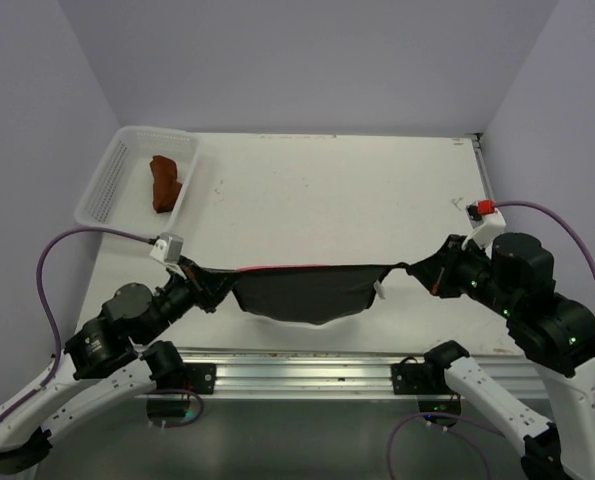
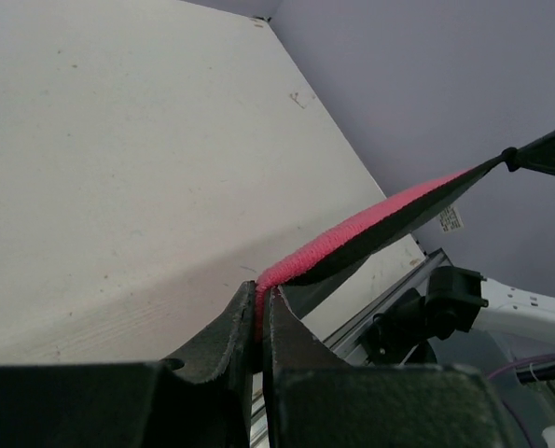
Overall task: Roll the towels
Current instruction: Flatten the towel
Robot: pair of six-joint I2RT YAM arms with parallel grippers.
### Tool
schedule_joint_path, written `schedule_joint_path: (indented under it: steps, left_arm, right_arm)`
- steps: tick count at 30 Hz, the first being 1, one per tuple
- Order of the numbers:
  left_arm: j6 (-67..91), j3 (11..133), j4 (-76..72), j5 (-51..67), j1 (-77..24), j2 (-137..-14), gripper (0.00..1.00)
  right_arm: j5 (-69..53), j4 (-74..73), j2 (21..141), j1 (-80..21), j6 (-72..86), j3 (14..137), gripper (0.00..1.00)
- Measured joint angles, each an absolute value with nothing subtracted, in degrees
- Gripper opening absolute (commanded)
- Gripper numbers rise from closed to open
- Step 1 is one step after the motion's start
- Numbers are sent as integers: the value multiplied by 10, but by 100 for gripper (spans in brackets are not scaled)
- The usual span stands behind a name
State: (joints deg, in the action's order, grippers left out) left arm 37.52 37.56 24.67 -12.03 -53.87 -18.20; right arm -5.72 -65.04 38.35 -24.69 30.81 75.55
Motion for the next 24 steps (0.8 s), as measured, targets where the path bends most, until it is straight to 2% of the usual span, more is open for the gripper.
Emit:
schedule_joint_path:
  steps: [7,14,17,24]
  left_arm:
    - [415,367,267,-216,-540,-223,0]
    - [402,368,239,-318,-536,-386,0]
    - [378,374,203,-312,-502,-463,0]
    - [318,374,73,-209,-324,-552,0]
  right_arm:
    - [-39,-583,456,-247,324,686,0]
    - [-10,-468,556,-247,330,630,0]
    - [-1,-420,597,-247,330,627,0]
    - [18,-330,702,-247,329,633,0]
